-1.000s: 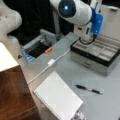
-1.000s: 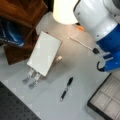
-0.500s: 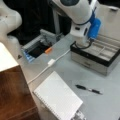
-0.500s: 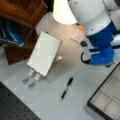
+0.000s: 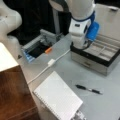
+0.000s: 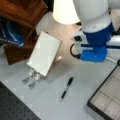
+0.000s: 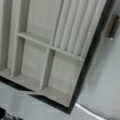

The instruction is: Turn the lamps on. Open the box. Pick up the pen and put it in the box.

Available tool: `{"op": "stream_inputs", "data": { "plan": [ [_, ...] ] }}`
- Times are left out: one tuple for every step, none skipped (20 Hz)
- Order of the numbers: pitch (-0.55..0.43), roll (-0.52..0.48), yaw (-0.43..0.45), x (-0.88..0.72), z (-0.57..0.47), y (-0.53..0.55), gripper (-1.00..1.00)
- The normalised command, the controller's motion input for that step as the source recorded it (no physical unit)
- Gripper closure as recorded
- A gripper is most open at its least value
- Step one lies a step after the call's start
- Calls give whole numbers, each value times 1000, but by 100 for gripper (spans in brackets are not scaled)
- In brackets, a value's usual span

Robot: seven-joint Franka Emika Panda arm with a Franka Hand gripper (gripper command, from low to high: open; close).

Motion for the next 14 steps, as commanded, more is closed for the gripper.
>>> {"op": "stream_inputs", "data": {
  "plan": [
    [-43, -333, 58, 103, -47, -221, -100],
    [-31, -295, 39, 79, -54, -238, -100],
    [-31, -272, 19, 62, -65, -272, -100],
    [-36, -240, 13, 55, -78, -315, -100],
    [-35, -210, 6, 51, -81, -324, -100],
    [-36, -177, 17, 51, -85, -350, -100],
    [-44, -160, 34, 58, -90, -377, -100],
    [-55, -153, 42, 66, -103, -422, -100],
    [-83, -164, 16, 70, -124, -446, -100],
    [-108, -175, -11, 77, -154, -456, -100],
    [-113, -168, -11, 74, -166, -431, -100],
    [-121, -182, -33, 69, -181, -404, -100],
    [-115, -184, -90, 60, -185, -372, -100],
    [-96, -185, -112, 54, -182, -338, -100]
  ]
}}
